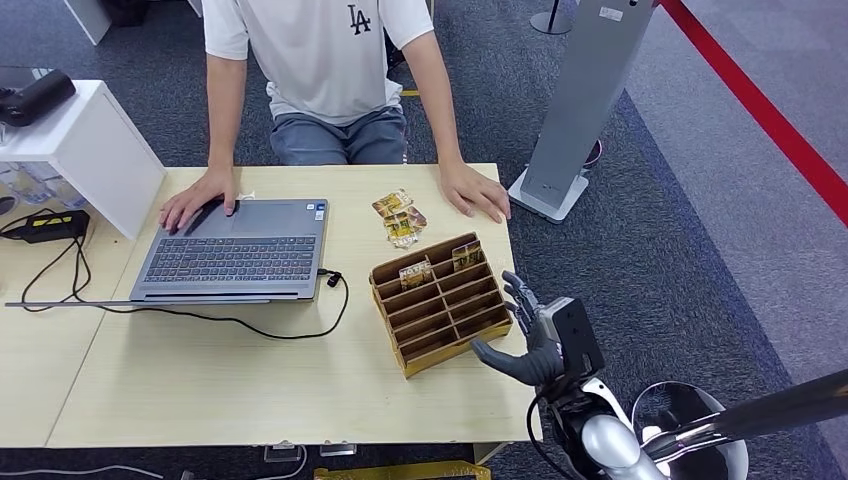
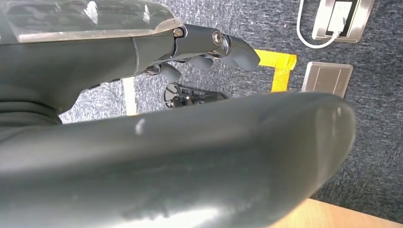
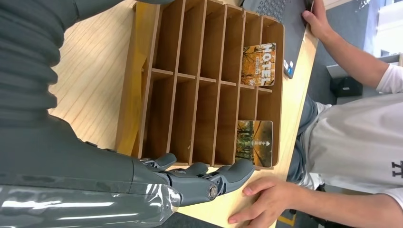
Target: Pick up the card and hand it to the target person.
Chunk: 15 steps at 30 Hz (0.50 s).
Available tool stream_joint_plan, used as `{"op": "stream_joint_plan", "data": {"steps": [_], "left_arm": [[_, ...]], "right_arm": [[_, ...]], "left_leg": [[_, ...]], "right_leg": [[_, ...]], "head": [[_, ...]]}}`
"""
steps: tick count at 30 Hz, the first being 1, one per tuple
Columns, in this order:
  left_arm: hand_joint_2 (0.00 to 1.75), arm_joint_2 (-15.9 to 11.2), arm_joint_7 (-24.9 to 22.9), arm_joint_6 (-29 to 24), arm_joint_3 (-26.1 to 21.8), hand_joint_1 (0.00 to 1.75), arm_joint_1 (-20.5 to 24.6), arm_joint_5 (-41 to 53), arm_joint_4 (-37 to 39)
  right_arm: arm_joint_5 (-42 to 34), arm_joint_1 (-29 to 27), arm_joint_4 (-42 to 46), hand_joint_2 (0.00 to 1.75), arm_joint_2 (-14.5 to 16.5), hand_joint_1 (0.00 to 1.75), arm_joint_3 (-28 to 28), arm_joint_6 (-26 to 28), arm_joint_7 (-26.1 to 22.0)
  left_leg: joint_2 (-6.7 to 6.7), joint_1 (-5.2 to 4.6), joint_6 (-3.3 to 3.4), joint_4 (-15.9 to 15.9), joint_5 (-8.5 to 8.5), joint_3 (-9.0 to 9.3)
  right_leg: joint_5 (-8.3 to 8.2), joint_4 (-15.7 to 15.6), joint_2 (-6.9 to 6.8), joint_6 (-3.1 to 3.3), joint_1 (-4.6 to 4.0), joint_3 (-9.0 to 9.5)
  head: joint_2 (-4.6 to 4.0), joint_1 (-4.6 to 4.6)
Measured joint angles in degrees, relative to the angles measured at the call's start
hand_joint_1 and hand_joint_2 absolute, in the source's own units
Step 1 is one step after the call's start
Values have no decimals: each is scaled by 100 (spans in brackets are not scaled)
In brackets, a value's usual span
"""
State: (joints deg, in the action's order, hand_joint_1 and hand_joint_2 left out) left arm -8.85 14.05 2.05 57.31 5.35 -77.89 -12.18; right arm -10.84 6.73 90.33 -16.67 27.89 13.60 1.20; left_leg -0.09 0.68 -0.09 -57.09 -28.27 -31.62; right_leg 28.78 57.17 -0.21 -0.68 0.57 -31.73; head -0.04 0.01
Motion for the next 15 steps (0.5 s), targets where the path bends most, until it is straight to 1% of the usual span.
{"op": "stream_joint_plan", "data": {"steps": [15], "left_arm": [[0, 2, -2, 4, 0, 0, 0, 9, -1]], "right_arm": [[1, -77, -4, 175, 47, 0, -132, -131, -11]], "left_leg": [[0, 0, 0, 0, 0, 0]], "right_leg": [[0, 0, 0, 0, 0, 0]], "head": [[0, -1]]}}
